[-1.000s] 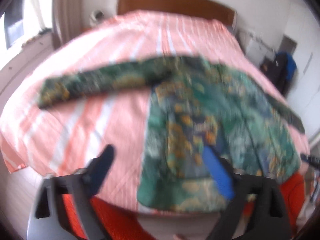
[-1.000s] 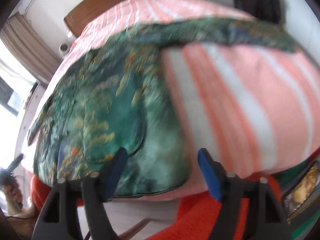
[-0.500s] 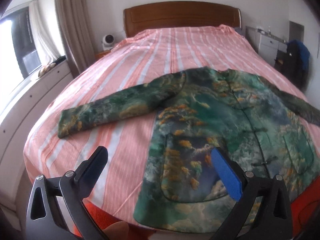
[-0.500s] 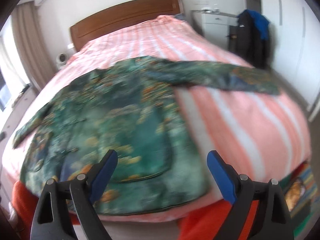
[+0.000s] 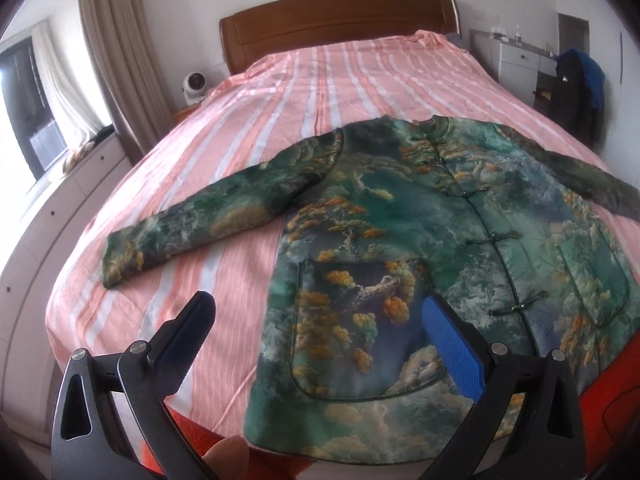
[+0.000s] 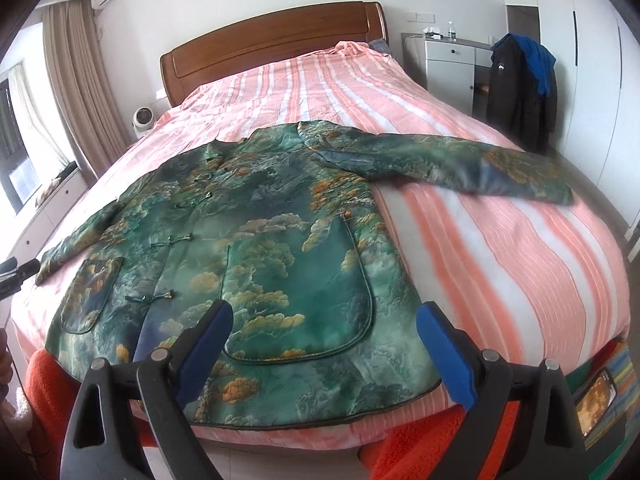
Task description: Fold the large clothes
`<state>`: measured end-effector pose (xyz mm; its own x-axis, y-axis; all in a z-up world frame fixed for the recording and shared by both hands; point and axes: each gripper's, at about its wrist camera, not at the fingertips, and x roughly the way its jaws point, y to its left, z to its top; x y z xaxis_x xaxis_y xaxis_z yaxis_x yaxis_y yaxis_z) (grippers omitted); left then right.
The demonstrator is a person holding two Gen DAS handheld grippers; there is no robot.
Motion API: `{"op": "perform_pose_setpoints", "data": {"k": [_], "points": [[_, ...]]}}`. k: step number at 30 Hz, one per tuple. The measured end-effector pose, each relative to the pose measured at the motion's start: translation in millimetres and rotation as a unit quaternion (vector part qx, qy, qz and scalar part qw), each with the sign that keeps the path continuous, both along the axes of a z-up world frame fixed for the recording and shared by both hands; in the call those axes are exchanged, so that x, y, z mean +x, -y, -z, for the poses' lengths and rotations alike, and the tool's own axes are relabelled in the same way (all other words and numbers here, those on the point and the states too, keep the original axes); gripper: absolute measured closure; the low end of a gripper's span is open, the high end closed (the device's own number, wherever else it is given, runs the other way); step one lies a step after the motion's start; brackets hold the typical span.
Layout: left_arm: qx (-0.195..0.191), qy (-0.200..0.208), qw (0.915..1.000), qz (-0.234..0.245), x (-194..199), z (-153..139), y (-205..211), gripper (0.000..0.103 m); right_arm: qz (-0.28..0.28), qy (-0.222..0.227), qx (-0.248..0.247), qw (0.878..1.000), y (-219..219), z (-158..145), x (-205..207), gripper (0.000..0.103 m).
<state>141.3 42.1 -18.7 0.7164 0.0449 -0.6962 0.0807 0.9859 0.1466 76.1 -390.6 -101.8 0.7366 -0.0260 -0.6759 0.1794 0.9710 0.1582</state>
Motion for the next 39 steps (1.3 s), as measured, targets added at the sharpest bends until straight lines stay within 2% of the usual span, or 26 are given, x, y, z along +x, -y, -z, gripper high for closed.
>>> {"op": "perform_pose_setpoints", "data": {"k": [5, 11, 18, 22, 35, 37, 39], "points": [[-0.029, -0.016, 0.9995, -0.004, -2, 0, -1, 0.000, -0.008, 0.005, -0.023, 1.000, -5, -4, -1, 0.011], [-0.041, -0.013, 0.9991, -0.004, -4, -1, -2, 0.000, -0.011, 0.019, -0.081, 0.996, -16, -14, -3, 0.011], [-0.043, -0.001, 0.9990, 0.011, -8, -6, 2, 0.000, -0.024, 0.038, -0.146, 0.988, -32, -20, -5, 0.011], [-0.032, 0.003, 0.9994, 0.016, -9, -6, 6, 0.000, -0.023, 0.040, -0.158, 0.986, -34, -20, -5, 0.011], [-0.037, 0.004, 0.9992, 0.014, -9, -5, 5, 0.000, -0.033, 0.036, -0.142, 0.989, -35, -17, -5, 0.011], [-0.037, 0.003, 0.9992, 0.014, -9, -5, 6, 0.000, -0.033, 0.034, -0.126, 0.991, -31, -16, -4, 0.011], [-0.034, 0.003, 0.9993, 0.013, -9, -5, 6, 0.000, -0.032, 0.032, -0.079, 0.996, -20, -13, -2, 0.011]]}}
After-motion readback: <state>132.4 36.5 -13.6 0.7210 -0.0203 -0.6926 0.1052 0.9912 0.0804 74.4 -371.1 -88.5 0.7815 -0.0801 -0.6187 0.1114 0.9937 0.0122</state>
